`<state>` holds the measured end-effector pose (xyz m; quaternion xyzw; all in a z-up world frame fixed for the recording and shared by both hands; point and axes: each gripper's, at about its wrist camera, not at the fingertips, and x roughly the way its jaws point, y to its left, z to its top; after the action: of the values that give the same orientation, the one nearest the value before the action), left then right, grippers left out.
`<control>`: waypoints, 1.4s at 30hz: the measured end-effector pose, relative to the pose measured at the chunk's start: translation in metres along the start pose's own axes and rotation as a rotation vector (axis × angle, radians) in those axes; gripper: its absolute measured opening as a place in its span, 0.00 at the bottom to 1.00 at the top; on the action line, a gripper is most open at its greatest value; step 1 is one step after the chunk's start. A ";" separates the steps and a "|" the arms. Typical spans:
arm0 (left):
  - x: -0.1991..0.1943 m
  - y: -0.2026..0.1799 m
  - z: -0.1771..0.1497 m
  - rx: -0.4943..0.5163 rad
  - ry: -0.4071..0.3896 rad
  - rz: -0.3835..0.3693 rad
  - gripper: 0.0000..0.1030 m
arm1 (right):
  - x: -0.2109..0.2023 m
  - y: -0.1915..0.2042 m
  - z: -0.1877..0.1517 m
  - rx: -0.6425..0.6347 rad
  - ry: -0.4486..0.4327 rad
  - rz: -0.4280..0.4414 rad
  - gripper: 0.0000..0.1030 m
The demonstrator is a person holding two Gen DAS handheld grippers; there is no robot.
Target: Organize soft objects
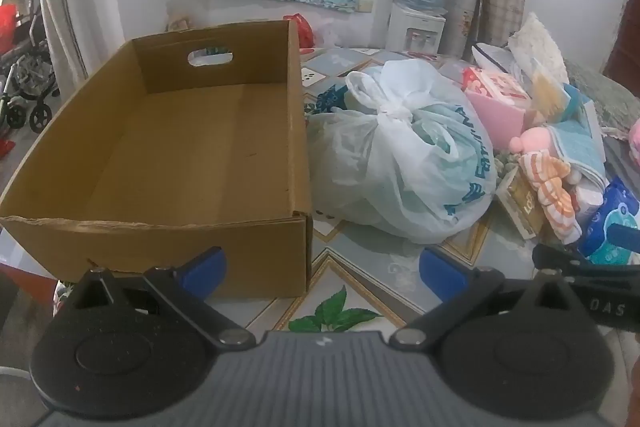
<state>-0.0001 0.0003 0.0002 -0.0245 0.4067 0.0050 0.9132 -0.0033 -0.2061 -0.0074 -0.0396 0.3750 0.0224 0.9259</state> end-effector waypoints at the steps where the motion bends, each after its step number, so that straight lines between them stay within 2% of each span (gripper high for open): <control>1: 0.000 0.000 0.000 0.000 0.002 0.000 1.00 | 0.000 0.000 0.000 0.000 -0.006 -0.001 0.99; 12: 0.001 0.002 -0.001 0.011 0.005 -0.017 1.00 | 0.000 0.003 0.000 -0.008 0.000 -0.004 0.99; 42: 0.001 -0.002 -0.005 0.008 0.018 -0.005 1.00 | 0.000 0.006 -0.001 -0.018 -0.006 0.002 0.99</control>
<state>-0.0026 -0.0014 -0.0040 -0.0219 0.4150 0.0009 0.9095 -0.0045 -0.2004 -0.0089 -0.0476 0.3721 0.0266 0.9266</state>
